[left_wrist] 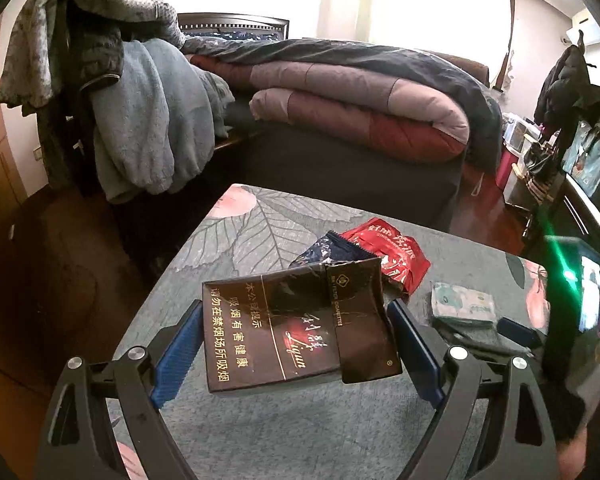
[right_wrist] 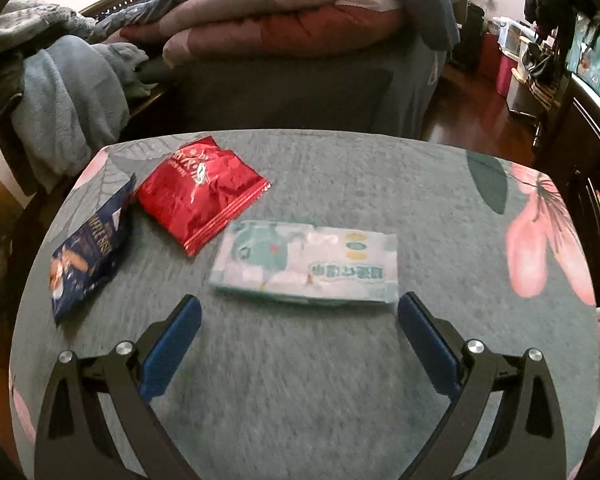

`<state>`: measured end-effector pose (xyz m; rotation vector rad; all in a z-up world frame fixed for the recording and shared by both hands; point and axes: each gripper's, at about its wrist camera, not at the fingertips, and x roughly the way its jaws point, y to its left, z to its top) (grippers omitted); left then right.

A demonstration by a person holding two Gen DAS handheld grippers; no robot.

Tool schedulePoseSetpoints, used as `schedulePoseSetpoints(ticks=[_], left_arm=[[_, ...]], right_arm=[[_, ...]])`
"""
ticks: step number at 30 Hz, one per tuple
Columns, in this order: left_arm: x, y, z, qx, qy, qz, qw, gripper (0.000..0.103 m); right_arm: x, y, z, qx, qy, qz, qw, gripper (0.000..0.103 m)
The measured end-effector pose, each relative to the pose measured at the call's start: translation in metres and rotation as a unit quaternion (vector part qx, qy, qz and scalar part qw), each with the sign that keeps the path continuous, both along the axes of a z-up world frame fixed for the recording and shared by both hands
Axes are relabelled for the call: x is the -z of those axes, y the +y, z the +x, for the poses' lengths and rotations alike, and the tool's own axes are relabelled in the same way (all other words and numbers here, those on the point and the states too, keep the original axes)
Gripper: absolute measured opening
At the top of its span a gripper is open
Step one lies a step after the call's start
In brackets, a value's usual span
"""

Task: Collect trash
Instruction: 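Grasp the white wet-wipe pack with the right tool while the left tool holds the cigarette box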

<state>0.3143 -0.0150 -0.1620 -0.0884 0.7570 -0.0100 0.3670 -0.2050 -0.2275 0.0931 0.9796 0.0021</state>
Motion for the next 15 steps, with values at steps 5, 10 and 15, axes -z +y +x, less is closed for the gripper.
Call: schedulePoseSetpoints(ticks=[5,10,15], left_arm=[[-0.001,0.0,-0.003,0.01,-0.003,-0.003,0.9999,0.09],[0.0,-0.001,-0.003,0.016,-0.001,-0.006,0.9999,0.09],[0.001,0.0,-0.002,0.015,0.003,-0.008,0.9998,0.09]], right_arm=[[0.003,0.006,0.01,0.003,-0.007,-0.02,1.0,0.099],[0.006,0.007,0.02,0.002,-0.009,-0.034,0.999,0.099],[0.005,0.003,0.02,-0.006,-0.011,-0.03,0.999,0.094]])
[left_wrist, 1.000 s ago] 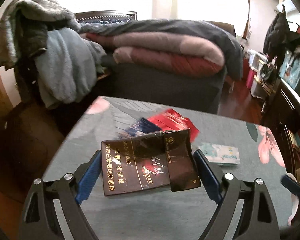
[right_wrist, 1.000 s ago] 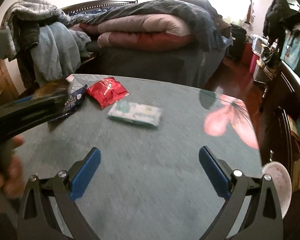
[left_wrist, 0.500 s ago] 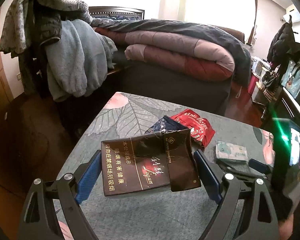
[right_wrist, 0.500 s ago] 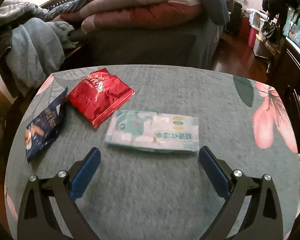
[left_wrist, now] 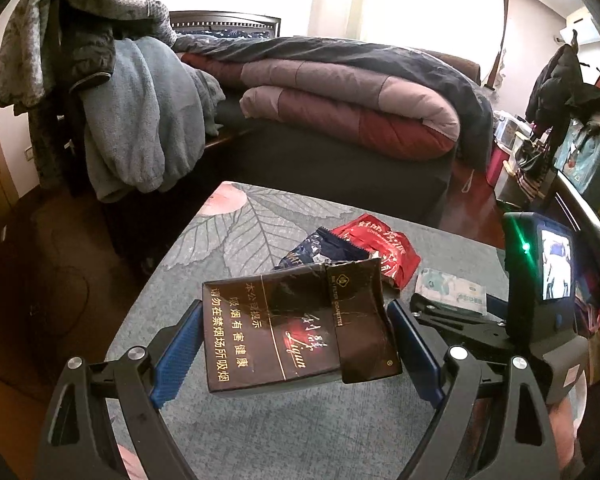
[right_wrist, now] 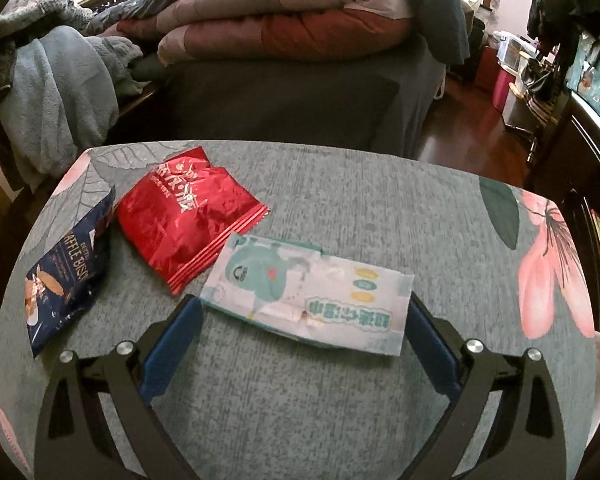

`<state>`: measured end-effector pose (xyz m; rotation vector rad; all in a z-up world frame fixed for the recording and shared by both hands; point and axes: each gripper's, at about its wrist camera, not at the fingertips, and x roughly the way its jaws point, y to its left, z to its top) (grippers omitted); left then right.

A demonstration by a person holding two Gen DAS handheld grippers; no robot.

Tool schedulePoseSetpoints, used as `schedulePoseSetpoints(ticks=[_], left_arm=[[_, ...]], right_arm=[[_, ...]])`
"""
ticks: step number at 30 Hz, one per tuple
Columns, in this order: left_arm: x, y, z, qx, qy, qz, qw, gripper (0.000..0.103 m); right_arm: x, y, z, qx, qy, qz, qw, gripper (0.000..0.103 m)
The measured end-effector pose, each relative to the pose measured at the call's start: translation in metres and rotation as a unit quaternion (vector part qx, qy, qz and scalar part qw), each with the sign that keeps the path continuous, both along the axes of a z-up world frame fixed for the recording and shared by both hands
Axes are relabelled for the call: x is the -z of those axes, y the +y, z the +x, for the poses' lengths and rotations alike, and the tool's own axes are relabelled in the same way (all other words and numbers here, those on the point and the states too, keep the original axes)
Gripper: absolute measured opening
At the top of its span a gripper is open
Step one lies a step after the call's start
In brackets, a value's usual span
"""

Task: Collect trash
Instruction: 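Grasp the white wet-wipe pack with the right tool while the left tool holds the cigarette box, then carry cigarette box and wet-wipe pack to the wastebasket and open both tools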

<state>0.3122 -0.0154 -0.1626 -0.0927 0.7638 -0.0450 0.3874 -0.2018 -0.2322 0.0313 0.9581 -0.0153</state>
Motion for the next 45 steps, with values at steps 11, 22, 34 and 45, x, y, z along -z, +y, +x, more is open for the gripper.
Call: schedulePoseSetpoints(ticks=[11,22,34,45], left_arm=[[-0.003,-0.008,-0.005,0.009,0.001,0.001,1.0,0.09],[-0.001,-0.012,-0.006,0.013,0.004,0.004,0.9999,0.09],[0.001,-0.018,-0.006,0.014,0.008,0.009,0.9998,0.09],[-0.005,-0.035,-0.033,0.02,0.0,0.026,0.9995,0.09]], right_arm=[[-0.011,-0.015,-0.033,-0.022,0.01,0.005,1.0,0.043],[-0.004,-0.009,0.005,-0.063,-0.001,0.001,0.998,0.09],[-0.015,-0.014,-0.032,-0.072,-0.005,0.001,0.997,0.044],[-0.035,-0.06,-0.133,-0.023,-0.008,0.071,0.997,0.045]])
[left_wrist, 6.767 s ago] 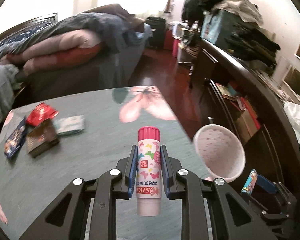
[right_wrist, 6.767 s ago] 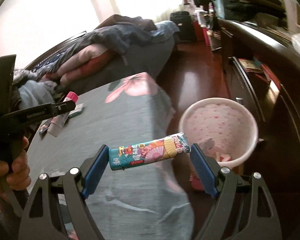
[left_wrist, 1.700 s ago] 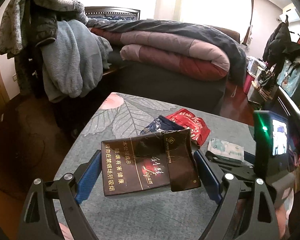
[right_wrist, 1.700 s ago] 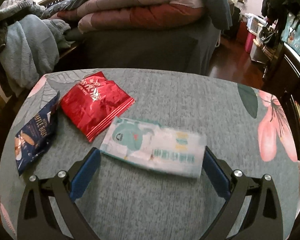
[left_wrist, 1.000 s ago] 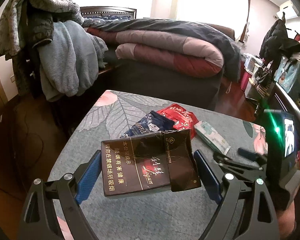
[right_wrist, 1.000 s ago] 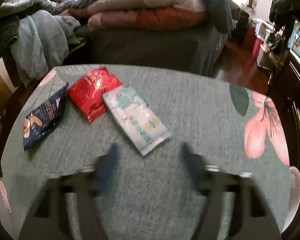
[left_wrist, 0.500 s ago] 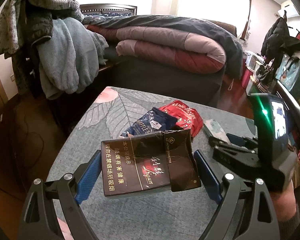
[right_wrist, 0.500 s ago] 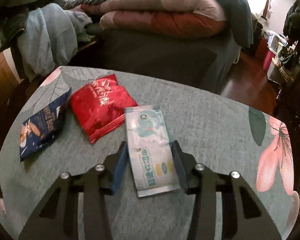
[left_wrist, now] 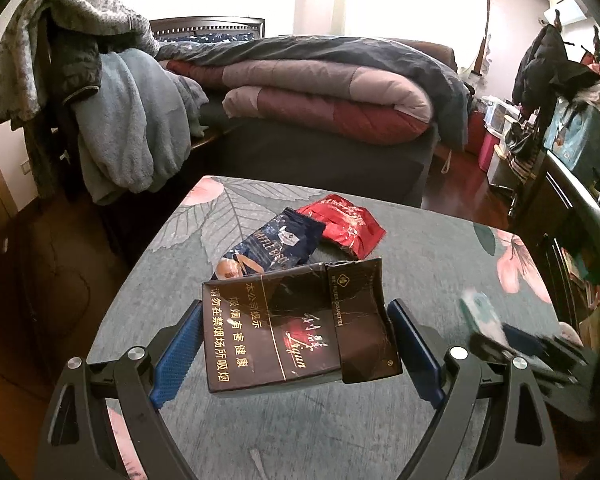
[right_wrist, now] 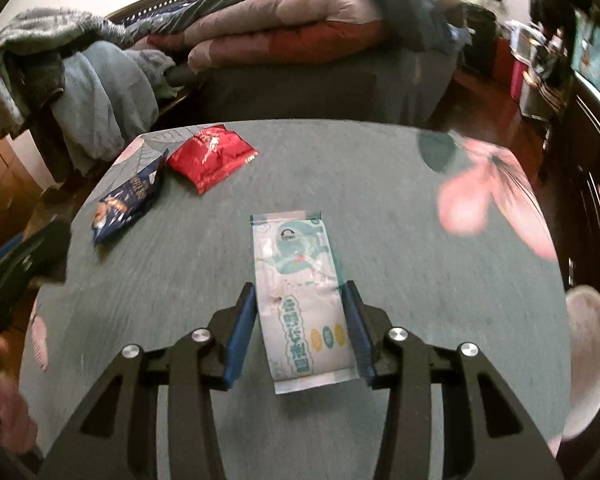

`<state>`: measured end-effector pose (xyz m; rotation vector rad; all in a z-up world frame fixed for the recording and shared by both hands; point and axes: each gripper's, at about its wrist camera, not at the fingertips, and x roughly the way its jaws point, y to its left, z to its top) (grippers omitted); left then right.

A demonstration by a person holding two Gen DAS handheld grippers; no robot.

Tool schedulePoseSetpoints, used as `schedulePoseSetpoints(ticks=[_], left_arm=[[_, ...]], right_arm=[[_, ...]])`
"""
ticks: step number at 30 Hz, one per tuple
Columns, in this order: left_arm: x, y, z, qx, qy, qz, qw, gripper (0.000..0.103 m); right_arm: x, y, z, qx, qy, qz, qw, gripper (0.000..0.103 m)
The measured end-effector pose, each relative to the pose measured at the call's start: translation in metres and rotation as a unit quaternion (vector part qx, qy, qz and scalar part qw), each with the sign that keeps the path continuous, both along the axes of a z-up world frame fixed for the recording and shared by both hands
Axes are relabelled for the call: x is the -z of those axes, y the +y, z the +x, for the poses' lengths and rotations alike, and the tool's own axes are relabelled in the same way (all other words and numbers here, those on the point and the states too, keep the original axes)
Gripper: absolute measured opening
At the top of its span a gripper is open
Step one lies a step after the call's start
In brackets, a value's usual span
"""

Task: Collect trash
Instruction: 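Carry cigarette box and wet-wipe pack to the wastebasket and open both tools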

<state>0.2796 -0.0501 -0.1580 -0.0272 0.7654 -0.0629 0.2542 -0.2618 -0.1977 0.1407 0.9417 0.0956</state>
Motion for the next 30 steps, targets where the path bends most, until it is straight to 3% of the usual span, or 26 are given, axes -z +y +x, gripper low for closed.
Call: schedulePoseSetpoints(ticks=[13,30], left_arm=[[-0.013,-0.033,-0.029,0.025,-0.007,0.013,0.9996,0.09],[-0.04,-0.132,-0.061,0.116,-0.037,0.026,0.9922,0.09]], right_arm=[[-0.012,-0.054,-0.093,0.057,-0.027,0.053,0.997,0.045],[-0.02,-0.119,-0.155,0.11,-0.055,0.081,0.989,0.045]])
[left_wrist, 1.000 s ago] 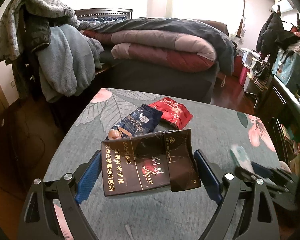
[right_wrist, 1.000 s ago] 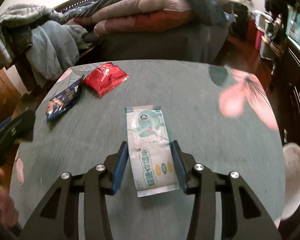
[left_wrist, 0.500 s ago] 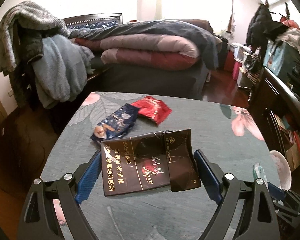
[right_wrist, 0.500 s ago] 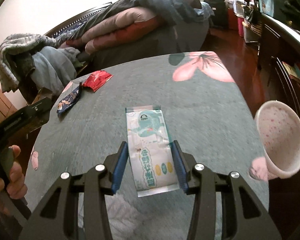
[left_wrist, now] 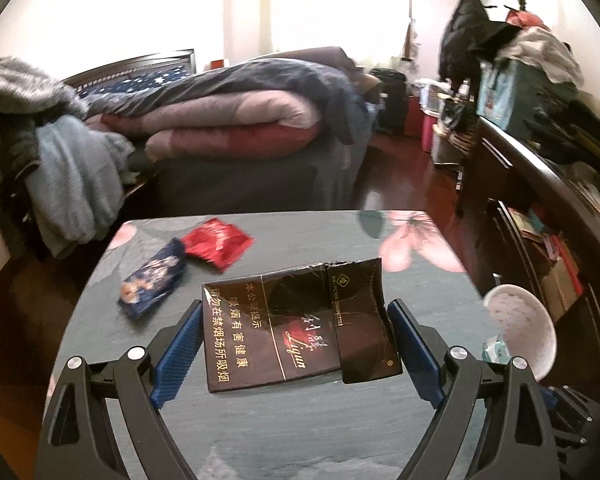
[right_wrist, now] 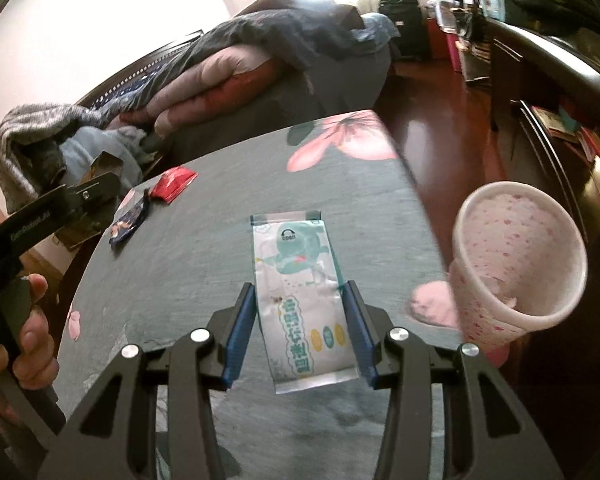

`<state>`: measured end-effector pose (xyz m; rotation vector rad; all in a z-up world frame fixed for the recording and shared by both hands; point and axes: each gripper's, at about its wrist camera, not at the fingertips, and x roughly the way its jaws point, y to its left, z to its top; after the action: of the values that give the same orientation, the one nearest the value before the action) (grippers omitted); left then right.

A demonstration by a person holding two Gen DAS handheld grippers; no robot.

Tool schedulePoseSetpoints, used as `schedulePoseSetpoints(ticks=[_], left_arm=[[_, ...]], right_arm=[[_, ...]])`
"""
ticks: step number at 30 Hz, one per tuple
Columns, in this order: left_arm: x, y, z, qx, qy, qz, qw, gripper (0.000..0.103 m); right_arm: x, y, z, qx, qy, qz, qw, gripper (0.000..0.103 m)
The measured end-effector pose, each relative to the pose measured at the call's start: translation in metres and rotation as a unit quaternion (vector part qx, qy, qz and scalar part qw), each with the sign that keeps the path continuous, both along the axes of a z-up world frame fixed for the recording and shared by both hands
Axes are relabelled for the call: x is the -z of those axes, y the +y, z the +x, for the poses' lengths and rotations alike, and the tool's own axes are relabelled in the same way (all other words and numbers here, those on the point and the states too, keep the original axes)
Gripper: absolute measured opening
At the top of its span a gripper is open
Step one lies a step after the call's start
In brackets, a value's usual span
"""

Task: Collect trash
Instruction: 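Carry cigarette box and wet-wipe pack to the wastebasket and open both tools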

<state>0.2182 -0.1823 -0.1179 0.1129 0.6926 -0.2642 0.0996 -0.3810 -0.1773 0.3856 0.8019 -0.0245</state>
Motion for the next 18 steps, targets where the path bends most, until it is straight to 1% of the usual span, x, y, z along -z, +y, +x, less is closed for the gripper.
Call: schedulePoseSetpoints(ticks=[9,18], left_arm=[[-0.004,-0.069,-0.012,0.07,-0.001,-0.001,0.9976,0.09],[-0.008,-0.144,-0.029,0.151,-0.017,0.0,0.9884,0.09]], right_arm=[[0.001,-0.049,-0.036,0.047,-0.011,0.015,0.999,0.045],[0.004,-0.111,-0.066,0.12,-0.021,0.017,0.992,0.045]])
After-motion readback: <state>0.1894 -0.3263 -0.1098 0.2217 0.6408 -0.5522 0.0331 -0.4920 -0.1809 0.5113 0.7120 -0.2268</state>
